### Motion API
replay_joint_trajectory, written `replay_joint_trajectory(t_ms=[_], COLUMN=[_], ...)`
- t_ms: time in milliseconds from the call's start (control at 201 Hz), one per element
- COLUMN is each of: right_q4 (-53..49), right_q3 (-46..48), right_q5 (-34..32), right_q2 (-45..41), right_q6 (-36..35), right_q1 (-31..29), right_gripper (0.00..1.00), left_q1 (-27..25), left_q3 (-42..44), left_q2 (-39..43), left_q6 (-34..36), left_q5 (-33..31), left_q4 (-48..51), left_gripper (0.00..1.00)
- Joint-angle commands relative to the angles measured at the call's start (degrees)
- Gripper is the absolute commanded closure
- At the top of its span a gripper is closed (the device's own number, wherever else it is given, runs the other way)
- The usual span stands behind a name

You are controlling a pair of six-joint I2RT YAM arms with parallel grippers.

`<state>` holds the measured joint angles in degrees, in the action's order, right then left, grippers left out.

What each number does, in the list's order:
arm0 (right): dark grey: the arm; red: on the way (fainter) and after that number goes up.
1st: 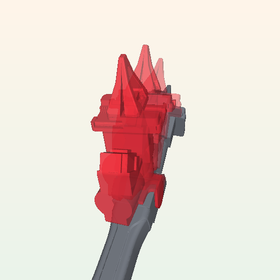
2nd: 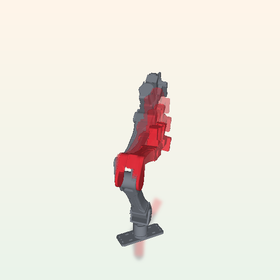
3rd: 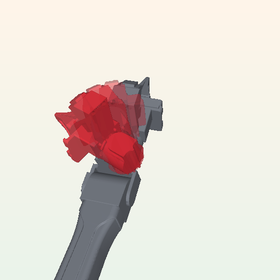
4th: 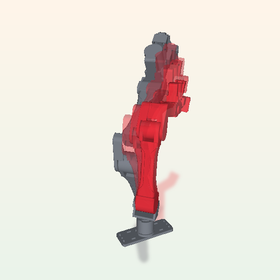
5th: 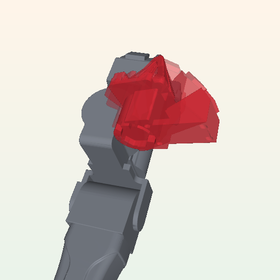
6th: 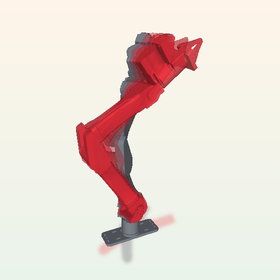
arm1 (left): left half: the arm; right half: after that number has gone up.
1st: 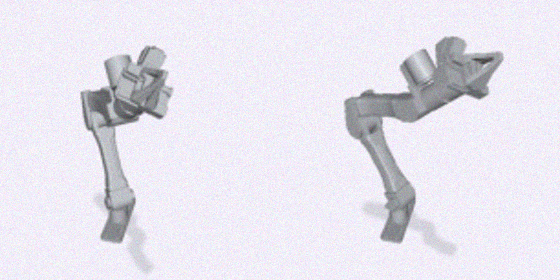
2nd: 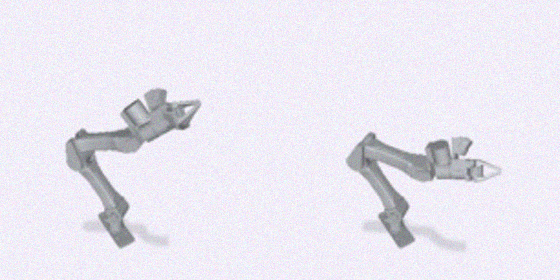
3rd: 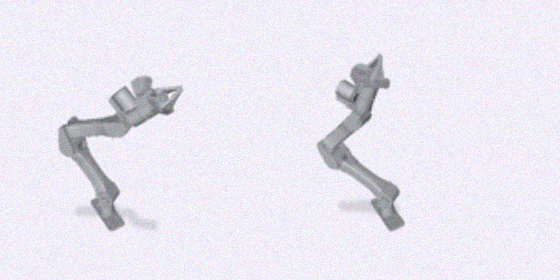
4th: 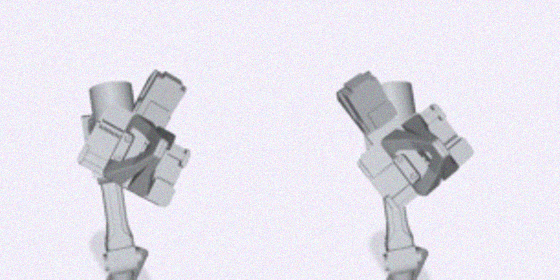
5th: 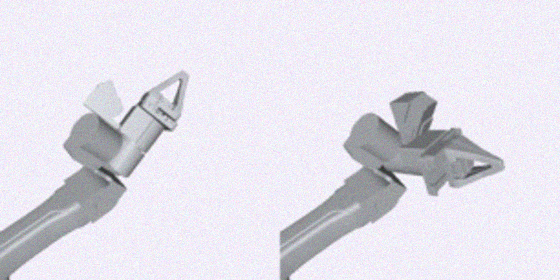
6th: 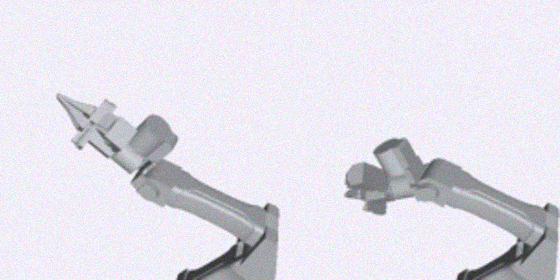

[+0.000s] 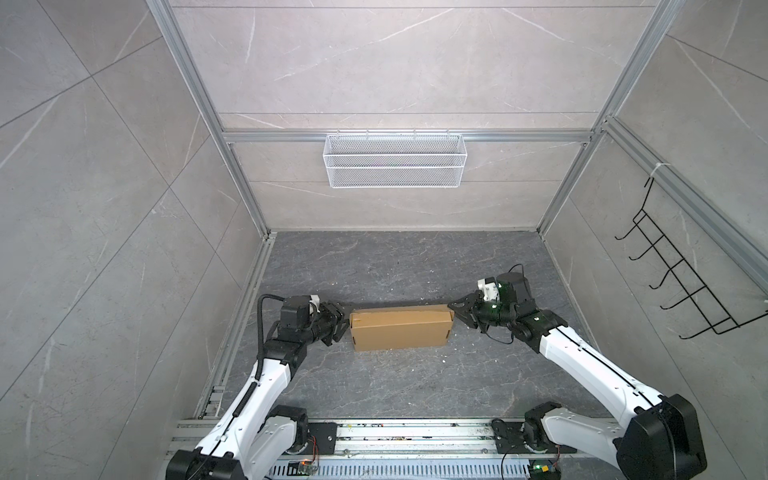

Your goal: Fold the paper box

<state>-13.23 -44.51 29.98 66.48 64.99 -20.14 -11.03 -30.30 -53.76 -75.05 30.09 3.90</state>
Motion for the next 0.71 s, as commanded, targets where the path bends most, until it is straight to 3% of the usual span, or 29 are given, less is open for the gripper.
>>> replay_joint_trajectory(t_ms=[0, 428, 702], right_q4=[-7.48, -7.41, -7.38], right_q3=[2.23, 3.05, 3.13], right_q5=[-1.24, -2.69, -2.69], right_q2=[1.13, 0.41, 0.41], right_q6=[0.79, 1.71, 1.64], right_q1=[-1.09, -1.01, -1.05], right_gripper=[0.74, 0.74, 0.74], left_q1=[-1.96, -2.43, -2.49], left_q3=[-2.86, -0.41, 0.92], left_q2=[-2.78, 0.61, 0.31], left_q6=[0.73, -3.22, -1.44], left_q5=[4.41, 1.92, 1.82], left_q4=[-4.25, -7.75, -8.27], left_gripper=[0.4, 0.37, 0.42])
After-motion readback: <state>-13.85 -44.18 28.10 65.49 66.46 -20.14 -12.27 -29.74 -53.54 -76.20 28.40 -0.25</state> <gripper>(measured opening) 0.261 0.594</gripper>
